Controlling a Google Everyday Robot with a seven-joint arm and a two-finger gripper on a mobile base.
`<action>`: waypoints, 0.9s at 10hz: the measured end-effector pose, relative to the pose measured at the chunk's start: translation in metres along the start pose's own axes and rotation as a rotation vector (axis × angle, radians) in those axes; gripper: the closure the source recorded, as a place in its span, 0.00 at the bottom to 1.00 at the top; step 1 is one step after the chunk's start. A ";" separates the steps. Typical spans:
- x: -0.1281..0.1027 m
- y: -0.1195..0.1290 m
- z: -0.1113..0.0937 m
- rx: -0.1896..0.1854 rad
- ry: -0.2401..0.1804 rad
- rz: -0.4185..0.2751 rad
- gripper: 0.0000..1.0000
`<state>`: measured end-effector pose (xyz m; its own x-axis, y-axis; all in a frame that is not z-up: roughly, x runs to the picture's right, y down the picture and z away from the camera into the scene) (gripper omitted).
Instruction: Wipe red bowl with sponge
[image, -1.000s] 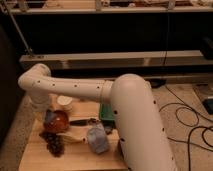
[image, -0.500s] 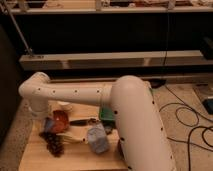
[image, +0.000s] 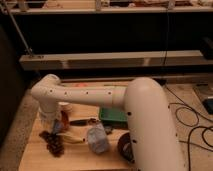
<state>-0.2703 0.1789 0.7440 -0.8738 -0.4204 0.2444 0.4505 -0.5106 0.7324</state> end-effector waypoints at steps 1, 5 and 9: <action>-0.002 0.002 0.000 0.000 -0.003 0.009 0.96; -0.002 0.024 0.002 -0.001 -0.028 0.049 0.96; 0.009 0.040 -0.012 -0.022 -0.035 0.053 0.96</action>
<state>-0.2584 0.1454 0.7676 -0.8542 -0.4208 0.3053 0.5001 -0.5047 0.7037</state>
